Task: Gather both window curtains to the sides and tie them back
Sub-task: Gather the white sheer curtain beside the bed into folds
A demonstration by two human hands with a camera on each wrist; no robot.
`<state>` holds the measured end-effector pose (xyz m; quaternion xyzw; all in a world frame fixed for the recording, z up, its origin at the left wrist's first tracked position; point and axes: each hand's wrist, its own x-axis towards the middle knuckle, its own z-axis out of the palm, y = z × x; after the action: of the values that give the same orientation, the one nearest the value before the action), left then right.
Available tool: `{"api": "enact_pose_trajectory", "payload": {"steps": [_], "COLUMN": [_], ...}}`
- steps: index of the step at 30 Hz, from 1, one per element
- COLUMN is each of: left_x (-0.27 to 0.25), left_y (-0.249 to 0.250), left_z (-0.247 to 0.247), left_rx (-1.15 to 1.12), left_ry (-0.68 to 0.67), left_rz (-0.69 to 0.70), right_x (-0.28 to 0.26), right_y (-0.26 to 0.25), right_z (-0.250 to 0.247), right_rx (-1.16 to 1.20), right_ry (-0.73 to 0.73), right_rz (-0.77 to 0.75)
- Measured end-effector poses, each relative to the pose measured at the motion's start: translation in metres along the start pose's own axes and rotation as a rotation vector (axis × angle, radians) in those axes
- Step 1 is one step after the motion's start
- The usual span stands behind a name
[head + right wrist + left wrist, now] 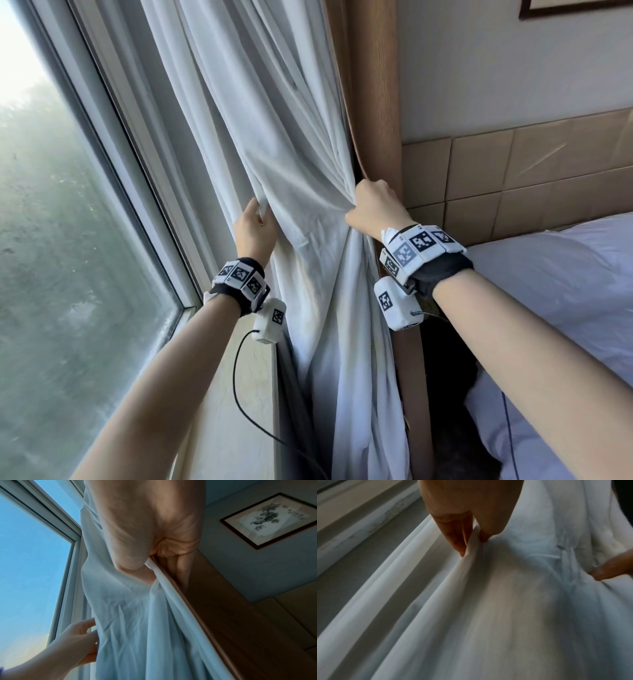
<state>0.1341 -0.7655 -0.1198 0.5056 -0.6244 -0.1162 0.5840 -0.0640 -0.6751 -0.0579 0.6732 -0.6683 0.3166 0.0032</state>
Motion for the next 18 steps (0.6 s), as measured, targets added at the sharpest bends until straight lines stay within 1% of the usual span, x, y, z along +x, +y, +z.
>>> {"api": "enact_pose_trajectory", "payload": {"steps": [6,9,12,15,16,18], "left_x": [0.014,0.016,0.012,0.0,-0.006,-0.022], "left_y": [0.003,-0.003,-0.013,-0.016,-0.014,0.002], "left_z": [-0.007,-0.019,-0.026,-0.027,-0.027,-0.028], "left_rx": [0.363,0.477,0.438,0.23,0.166,0.094], "left_ry": [0.022,0.04,0.125,0.226,0.232,0.191], "left_rz": [0.011,0.024,0.051,0.039,0.061,0.149], "right_x": [0.003,0.003,0.004,0.002,0.002,0.001], "right_y": [0.007,0.008,0.005,-0.001,-0.003,-0.005], "right_z": [-0.001,-0.001,0.0,0.002,0.003,0.005], "right_rx": [0.003,0.006,0.001,-0.006,-0.01,-0.016], "right_ry": [0.008,0.014,0.004,-0.001,0.006,0.019], "right_rz": [0.009,0.014,0.015,0.013,0.01,0.004]}}
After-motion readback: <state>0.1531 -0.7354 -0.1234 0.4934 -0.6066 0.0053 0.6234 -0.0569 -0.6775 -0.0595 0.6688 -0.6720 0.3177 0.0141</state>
